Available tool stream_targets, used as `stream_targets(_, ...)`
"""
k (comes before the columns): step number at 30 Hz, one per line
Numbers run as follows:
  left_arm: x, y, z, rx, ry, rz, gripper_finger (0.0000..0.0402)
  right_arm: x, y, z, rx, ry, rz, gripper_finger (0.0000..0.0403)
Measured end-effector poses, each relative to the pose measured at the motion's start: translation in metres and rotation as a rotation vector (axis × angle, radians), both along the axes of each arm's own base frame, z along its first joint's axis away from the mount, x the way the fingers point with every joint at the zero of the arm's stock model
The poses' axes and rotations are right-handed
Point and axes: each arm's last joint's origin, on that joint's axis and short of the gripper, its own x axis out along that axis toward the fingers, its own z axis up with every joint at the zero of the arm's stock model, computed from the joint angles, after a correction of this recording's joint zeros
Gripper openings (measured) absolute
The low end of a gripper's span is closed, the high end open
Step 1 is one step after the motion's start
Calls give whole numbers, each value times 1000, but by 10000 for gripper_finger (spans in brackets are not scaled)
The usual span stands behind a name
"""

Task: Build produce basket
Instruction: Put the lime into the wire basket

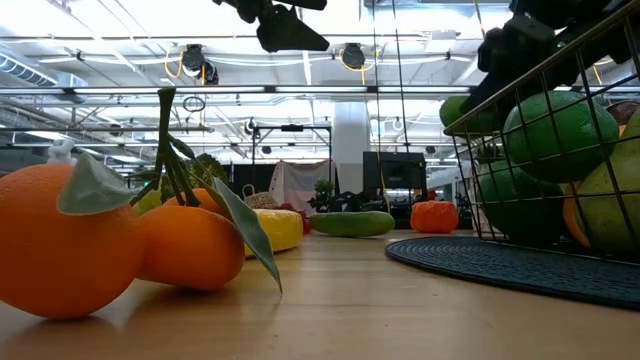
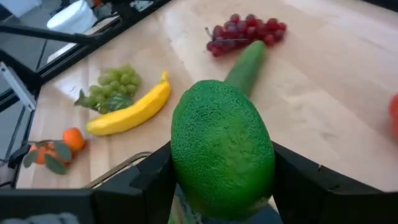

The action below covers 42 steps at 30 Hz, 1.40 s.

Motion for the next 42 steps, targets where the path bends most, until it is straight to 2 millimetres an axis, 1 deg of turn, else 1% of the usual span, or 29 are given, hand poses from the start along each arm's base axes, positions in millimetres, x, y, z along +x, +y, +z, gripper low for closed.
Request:
stream_targets(5, 0, 0, 0, 0, 1, 1, 399, 4, 20, 3, -2, -36, 48, 214)
stream_targets(9, 0, 0, 0, -3, 0, 2, 399, 10, 39, 4, -34, -185, 86, 214)
stream_targets(14, 0, 0, 0, -3, 0, 2, 399, 8, 55, -7, -82, -342, 109, 214)
stream_targets(17, 0, 0, 0, -6, 0, 4, 399, 5, 60, -17, -110, -365, 108, 214)
stream_targets(19, 0, 0, 0, -7, 0, 4, 399, 3, 62, -20, -112, -364, 104, 214)
stream_targets(23, 0, 0, 0, -8, 0, 5, 399, 3, 65, -21, -113, -359, 125, 214)
stream_targets(32, 0, 0, 0, -4, 0, 7, 399, 2, 67, -20, -200, -357, 172, 214)
stream_targets(34, 0, 0, 0, -5, 0, 7, 399, 2, 67, -20, -246, -359, 189, 214)
stream_targets(37, 0, 0, 0, -1, -1, 5, 399, 2, 67, -20, -378, -345, 237, 214)
stream_targets(42, 0, 0, 0, -3, -1, 6, 399, 3, 67, -19, -735, -315, 359, 214)
